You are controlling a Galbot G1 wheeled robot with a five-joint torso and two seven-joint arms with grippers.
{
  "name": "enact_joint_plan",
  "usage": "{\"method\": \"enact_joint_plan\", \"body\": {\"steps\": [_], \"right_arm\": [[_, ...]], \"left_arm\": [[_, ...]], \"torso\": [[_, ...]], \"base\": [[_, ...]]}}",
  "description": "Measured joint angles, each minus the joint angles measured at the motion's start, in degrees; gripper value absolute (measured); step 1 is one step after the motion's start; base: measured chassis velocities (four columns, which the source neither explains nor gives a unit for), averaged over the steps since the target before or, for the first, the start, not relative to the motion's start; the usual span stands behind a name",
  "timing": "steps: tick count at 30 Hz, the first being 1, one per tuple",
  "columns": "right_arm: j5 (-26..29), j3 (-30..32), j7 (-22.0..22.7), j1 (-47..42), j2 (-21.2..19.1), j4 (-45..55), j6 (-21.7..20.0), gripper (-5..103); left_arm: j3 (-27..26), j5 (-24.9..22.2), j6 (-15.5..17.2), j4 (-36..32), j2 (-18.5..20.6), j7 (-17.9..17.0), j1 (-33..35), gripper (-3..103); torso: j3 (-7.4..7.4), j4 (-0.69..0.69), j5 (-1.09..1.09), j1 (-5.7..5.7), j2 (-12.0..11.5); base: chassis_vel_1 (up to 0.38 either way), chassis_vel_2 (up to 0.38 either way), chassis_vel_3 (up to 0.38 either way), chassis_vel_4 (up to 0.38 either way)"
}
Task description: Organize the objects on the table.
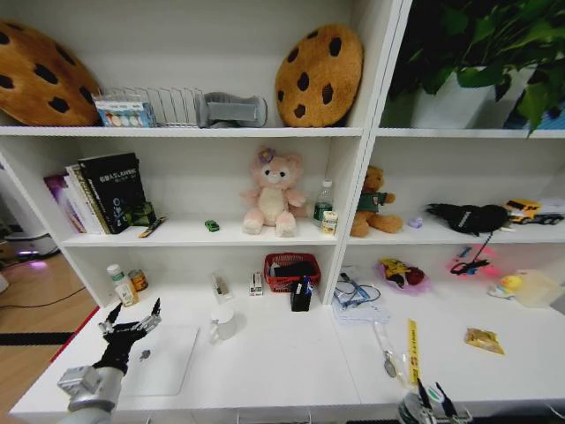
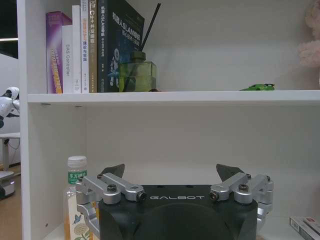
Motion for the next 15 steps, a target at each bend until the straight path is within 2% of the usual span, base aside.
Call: {"method": "enact_joint_plan", "body": {"steps": [6,9,13,15], "right_arm": [[-0.3,0.0,0.4,2.2,-0.1,-9.1,1.8,30],[-1.0,-0.3,1.1,5.4,-0.5,-16.1,2.1,30],[-0.8,-0.4,1.1,7.5,-1.0,-20.0,2.3,30],[0.1,-0.7,0.3,10.7,-2.0,-25.7,2.6,30]], "left_arm": [[0.0,0.0,0.0,0.0,0.0,0.0,0.0,100],[0.0,0.0,0.0,0.0,0.0,0.0,0.0,100],[0.0,0.0,0.0,0.0,0.0,0.0,0.0,100],[0.0,0.0,0.0,0.0,0.0,0.0,0.0,100]], "torso": [[0.0,0.0,0.02,0.0,0.0],[0.0,0.0,0.03,0.0,0.0],[0.0,0.0,0.02,0.0,0.0],[0.0,0.0,0.01,0.0,0.0]], "base": [[0.0,0.0,0.0,0.0],[0.0,0.0,0.0,0.0],[0.0,0.0,0.0,0.0],[0.0,0.0,0.0,0.0]]}}
